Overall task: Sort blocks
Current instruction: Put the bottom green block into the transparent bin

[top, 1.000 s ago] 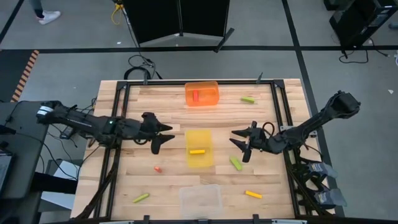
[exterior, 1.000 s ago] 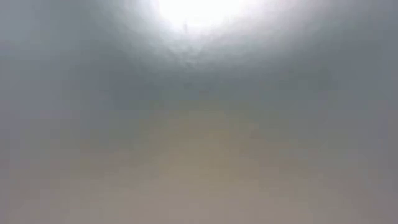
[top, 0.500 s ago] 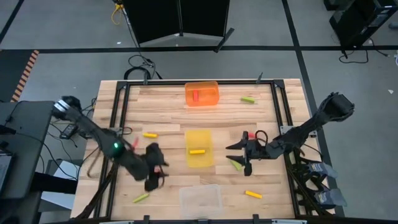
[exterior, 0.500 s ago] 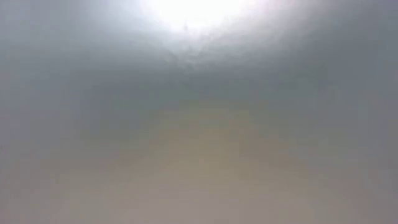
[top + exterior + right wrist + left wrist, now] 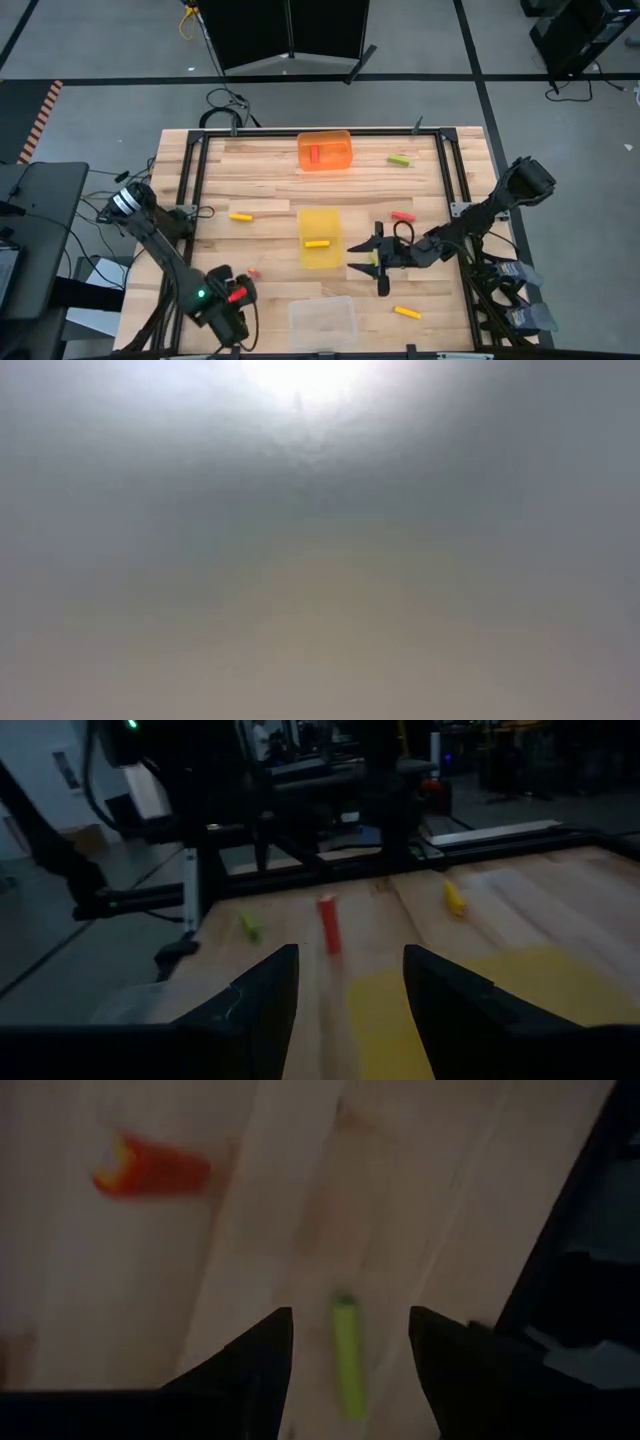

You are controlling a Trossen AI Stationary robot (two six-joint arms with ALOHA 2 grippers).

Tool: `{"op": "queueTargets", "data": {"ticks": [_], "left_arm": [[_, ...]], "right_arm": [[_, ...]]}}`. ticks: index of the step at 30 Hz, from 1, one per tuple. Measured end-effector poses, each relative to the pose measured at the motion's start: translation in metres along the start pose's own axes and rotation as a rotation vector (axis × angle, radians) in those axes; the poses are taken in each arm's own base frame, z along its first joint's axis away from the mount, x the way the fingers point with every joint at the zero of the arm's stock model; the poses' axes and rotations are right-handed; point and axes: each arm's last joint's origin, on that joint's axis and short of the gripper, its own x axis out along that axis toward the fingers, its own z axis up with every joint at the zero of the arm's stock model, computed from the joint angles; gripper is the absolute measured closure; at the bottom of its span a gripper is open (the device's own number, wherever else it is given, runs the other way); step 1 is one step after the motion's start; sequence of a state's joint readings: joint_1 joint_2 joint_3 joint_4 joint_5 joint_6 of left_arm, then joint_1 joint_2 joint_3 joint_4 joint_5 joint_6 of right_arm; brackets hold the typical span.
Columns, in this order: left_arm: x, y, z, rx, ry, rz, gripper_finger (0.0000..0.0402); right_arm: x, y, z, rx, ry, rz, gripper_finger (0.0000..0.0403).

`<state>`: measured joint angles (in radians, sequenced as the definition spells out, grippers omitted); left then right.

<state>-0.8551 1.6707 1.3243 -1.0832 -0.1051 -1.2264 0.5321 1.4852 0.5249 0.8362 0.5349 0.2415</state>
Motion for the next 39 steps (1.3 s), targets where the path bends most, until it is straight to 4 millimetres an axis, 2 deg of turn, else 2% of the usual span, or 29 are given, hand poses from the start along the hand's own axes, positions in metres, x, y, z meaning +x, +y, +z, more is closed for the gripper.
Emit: {"op": "queueTargets", "data": {"ticks": [6, 13, 21, 26, 34, 39], "left_arm": [[0.019, -0.020, -0.022, -0.110, 0.012, 0.000, 0.0192], [0.044, -0.033, -0.047, -0.140, 0.030, 0.056, 0.0192], [0.050, -0.037, -0.071, -0.127, 0.016, 0.097, 0.0168], [0.049, -0.035, -0.077, -0.156, -0.013, 0.128, 0.0151], [0.049, -0.037, -0.077, -0.166, -0.073, 0.109, 0.0149], [0.058, -0.038, -0.078, -0.162, -0.086, 0.139, 0.0149]], "right_arm": [[-0.002, 0.014, -0.004, -0.004, 0.016, 0.056, 0.0210], [-0.005, 0.019, -0.006, 0.021, 0.025, 0.077, 0.0210], [-0.009, 0.026, -0.010, 0.058, 0.039, 0.104, 0.0210], [-0.012, 0.031, -0.011, 0.057, 0.040, 0.124, 0.0210], [-0.016, 0.036, -0.012, 0.060, 0.043, 0.148, 0.0210], [-0.018, 0.040, -0.012, 0.065, 0.036, 0.165, 0.0210]]}}
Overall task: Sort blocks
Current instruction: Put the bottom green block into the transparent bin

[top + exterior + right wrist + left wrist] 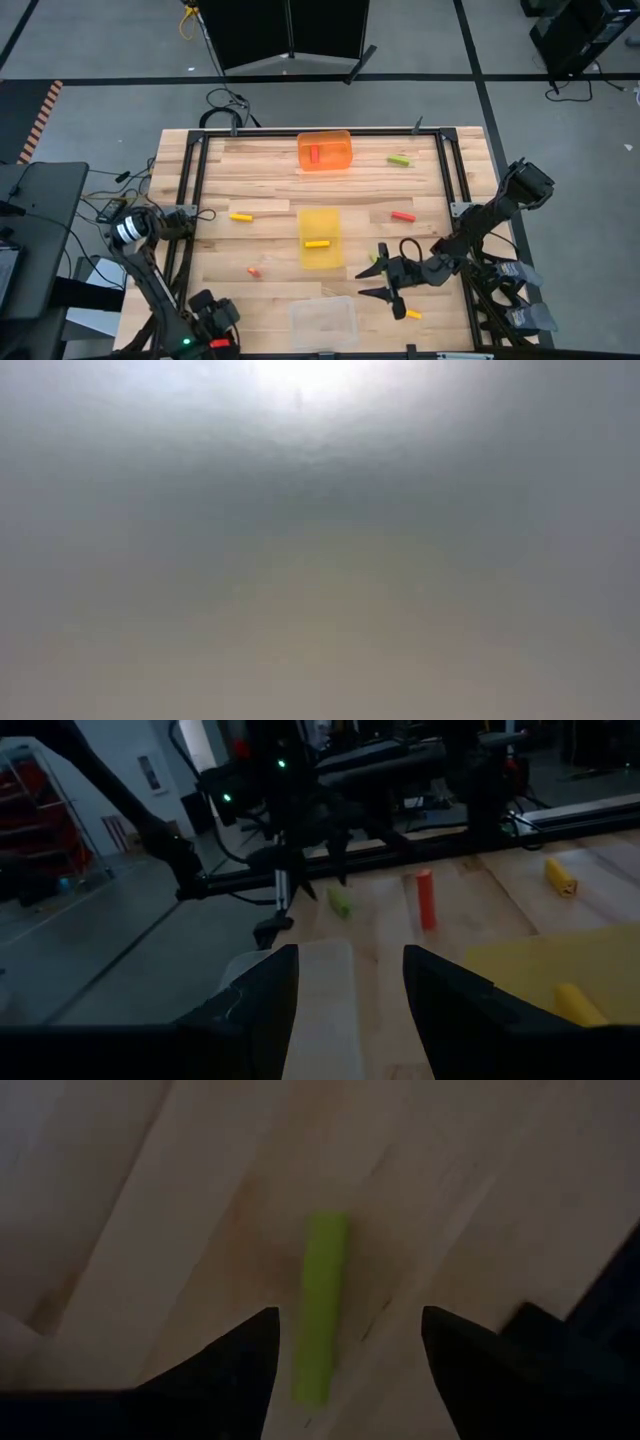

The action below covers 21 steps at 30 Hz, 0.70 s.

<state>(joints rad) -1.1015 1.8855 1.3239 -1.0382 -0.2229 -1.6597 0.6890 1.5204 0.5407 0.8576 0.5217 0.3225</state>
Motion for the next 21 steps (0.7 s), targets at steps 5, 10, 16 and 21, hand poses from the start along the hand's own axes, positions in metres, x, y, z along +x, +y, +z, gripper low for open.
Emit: {"op": "queueTargets", "data": {"ticks": [5, 10, 16, 21], "left_arm": [[0.009, -0.002, -0.002, -0.001, 0.007, 0.031, 0.0149], [0.021, -0.004, -0.001, -0.004, 0.027, 0.077, 0.0149], [0.033, -0.007, -0.004, -0.010, 0.040, 0.111, 0.0150], [0.035, -0.008, -0.004, -0.023, 0.044, 0.105, 0.0193]], "right_arm": [[-0.001, 0.001, 0.000, 0.001, -0.001, 0.005, 0.0210], [-0.001, 0.001, 0.000, 0.002, -0.004, 0.005, 0.0210], [-0.001, 0.002, 0.002, 0.014, -0.022, 0.012, 0.0210], [-0.001, 0.002, 0.002, 0.015, -0.025, 0.013, 0.0210]]}}
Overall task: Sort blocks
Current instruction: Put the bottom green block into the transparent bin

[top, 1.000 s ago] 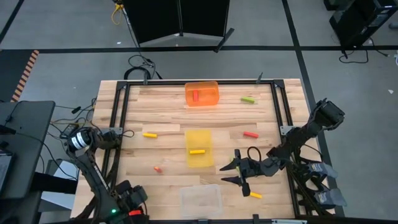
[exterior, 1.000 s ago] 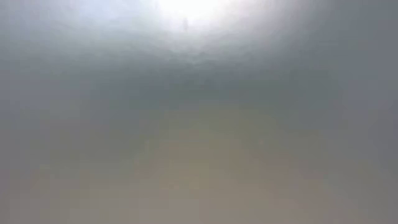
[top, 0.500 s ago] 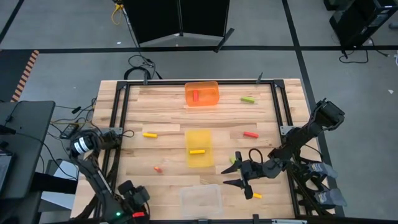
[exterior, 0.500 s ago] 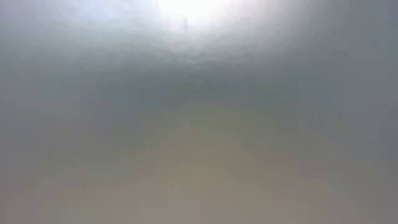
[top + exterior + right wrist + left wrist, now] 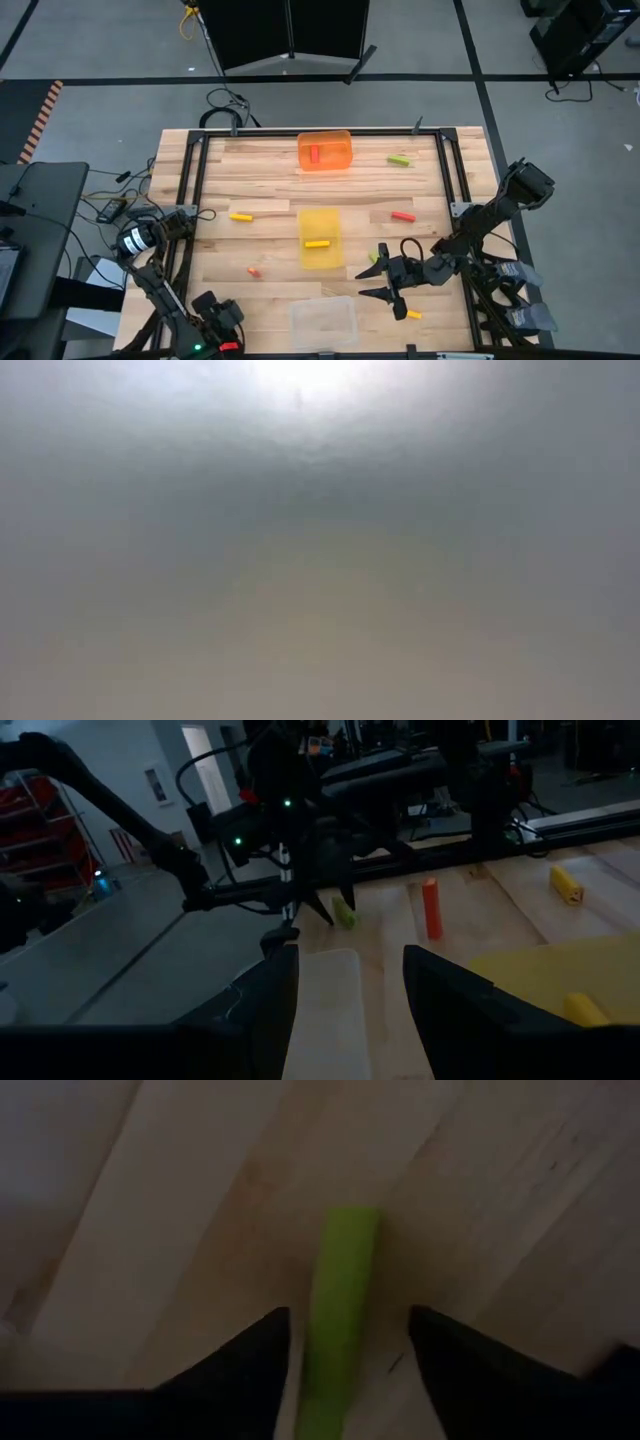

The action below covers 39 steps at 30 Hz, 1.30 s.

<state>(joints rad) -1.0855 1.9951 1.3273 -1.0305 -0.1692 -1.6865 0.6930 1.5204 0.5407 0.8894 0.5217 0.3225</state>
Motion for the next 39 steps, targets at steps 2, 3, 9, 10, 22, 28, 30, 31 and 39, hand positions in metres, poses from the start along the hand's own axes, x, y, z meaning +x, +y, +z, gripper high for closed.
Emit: {"op": "queueTargets", "data": {"ticks": [2, 3, 9, 10, 22, 28, 30, 31, 39], "left_arm": [[0.000, -0.001, 0.000, -0.004, 0.002, -0.008, 0.0234], [0.000, -0.001, 0.000, -0.013, 0.004, -0.012, 0.0256], [0.000, -0.003, 0.000, -0.082, 0.003, -0.027, 0.0337], [-0.002, -0.005, 0.000, -0.091, -0.003, -0.028, 0.0337], [-0.087, -0.045, 0.107, 0.089, -0.501, -0.208, 0.0337], [-0.073, -0.069, 0.176, 0.275, -0.569, -0.370, 0.0337], [-0.063, -0.069, 0.189, 0.304, -0.525, -0.384, 0.0337], [-0.056, -0.069, 0.194, 0.314, -0.500, -0.374, 0.0337], [-0.025, -0.077, 0.195, 0.425, -0.422, -0.328, 0.0261]], "right_arm": [[0.000, 0.000, 0.000, 0.001, 0.000, 0.000, 0.0210], [0.000, 0.000, 0.000, 0.007, 0.000, 0.000, 0.0210], [0.000, 0.000, 0.000, 0.016, 0.000, 0.000, 0.0210], [0.000, 0.000, 0.000, 0.016, 0.000, 0.000, 0.0210], [0.006, -0.014, 0.006, 0.012, -0.053, -0.121, 0.0210], [0.009, -0.021, 0.013, 0.033, -0.101, -0.145, 0.0210], [0.009, -0.019, 0.015, 0.039, -0.124, -0.135, 0.0210], [0.008, -0.018, 0.016, 0.039, -0.133, -0.129, 0.0210], [0.005, -0.012, 0.016, -0.025, -0.145, -0.127, 0.0210]]}}
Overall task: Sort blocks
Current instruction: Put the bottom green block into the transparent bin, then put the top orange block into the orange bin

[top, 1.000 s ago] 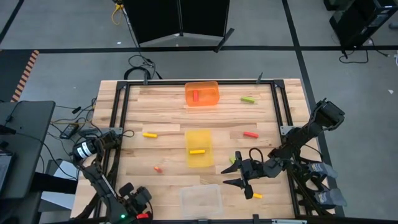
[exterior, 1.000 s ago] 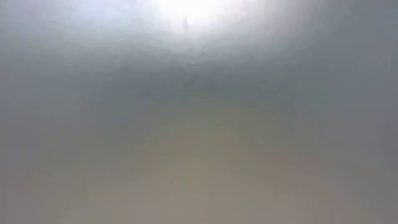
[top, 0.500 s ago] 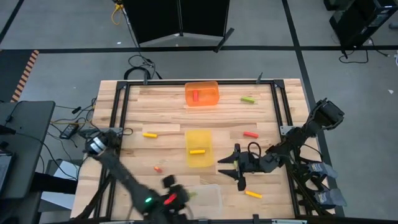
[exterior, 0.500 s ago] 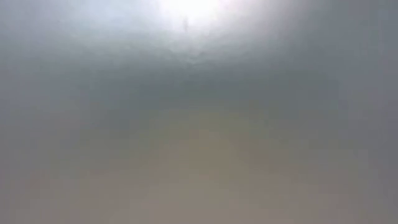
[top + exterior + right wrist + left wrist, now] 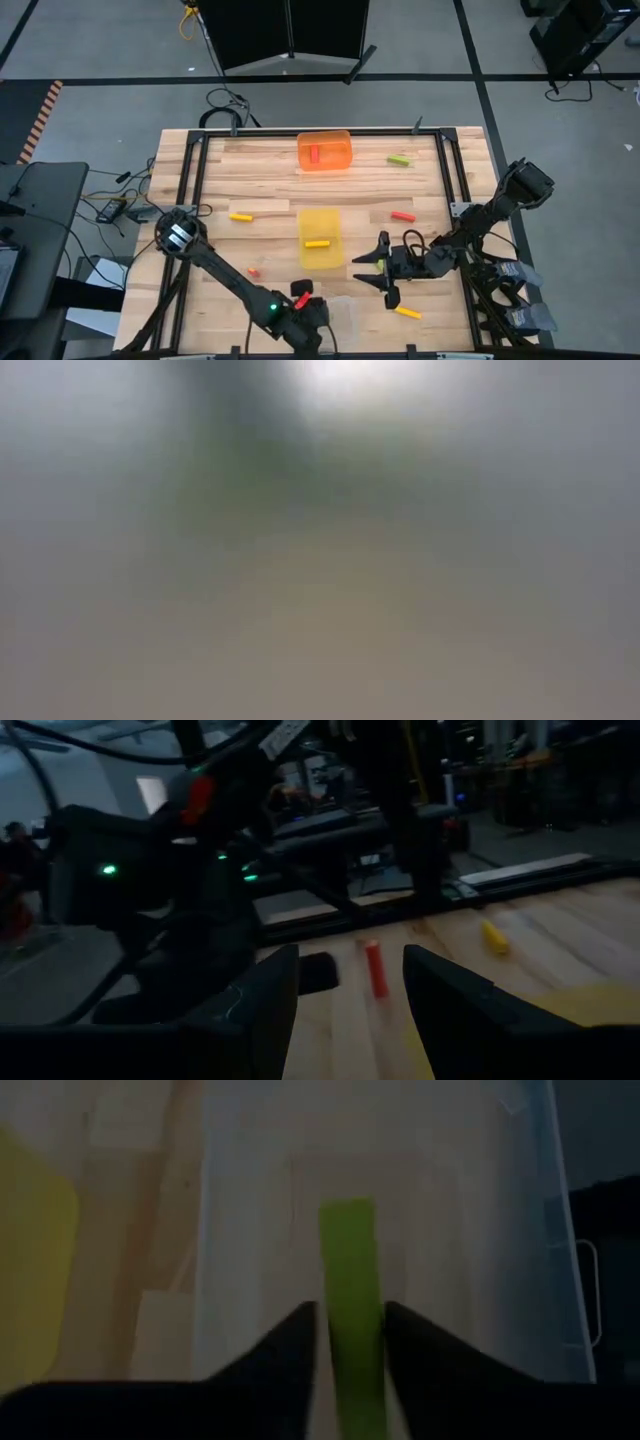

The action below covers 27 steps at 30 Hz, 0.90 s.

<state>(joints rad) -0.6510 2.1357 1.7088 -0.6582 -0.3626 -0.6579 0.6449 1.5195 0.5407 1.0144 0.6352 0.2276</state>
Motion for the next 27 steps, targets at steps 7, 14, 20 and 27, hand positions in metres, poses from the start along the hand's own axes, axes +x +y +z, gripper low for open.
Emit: {"op": "queueTargets", "data": {"ticks": [7, 14, 20, 27], "left_arm": [[-0.009, 0.001, 0.004, 0.027, -0.056, 0.044, 0.0128], [-0.059, 0.015, 0.016, 0.031, -0.188, 0.185, 0.0142], [-0.114, 0.045, 0.015, 0.049, -0.220, 0.383, 0.0177], [-0.160, 0.093, -0.028, -0.085, -0.189, 0.568, 0.0186]], "right_arm": [[0.001, -0.007, -0.003, -0.046, 0.027, -0.107, 0.0210], [0.011, -0.041, -0.012, -0.039, 0.169, -0.284, 0.0210], [0.017, -0.080, -0.016, -0.099, 0.318, -0.403, 0.0210], [-0.014, -0.112, -0.006, -0.127, 0.598, -0.570, 0.0210]]}}
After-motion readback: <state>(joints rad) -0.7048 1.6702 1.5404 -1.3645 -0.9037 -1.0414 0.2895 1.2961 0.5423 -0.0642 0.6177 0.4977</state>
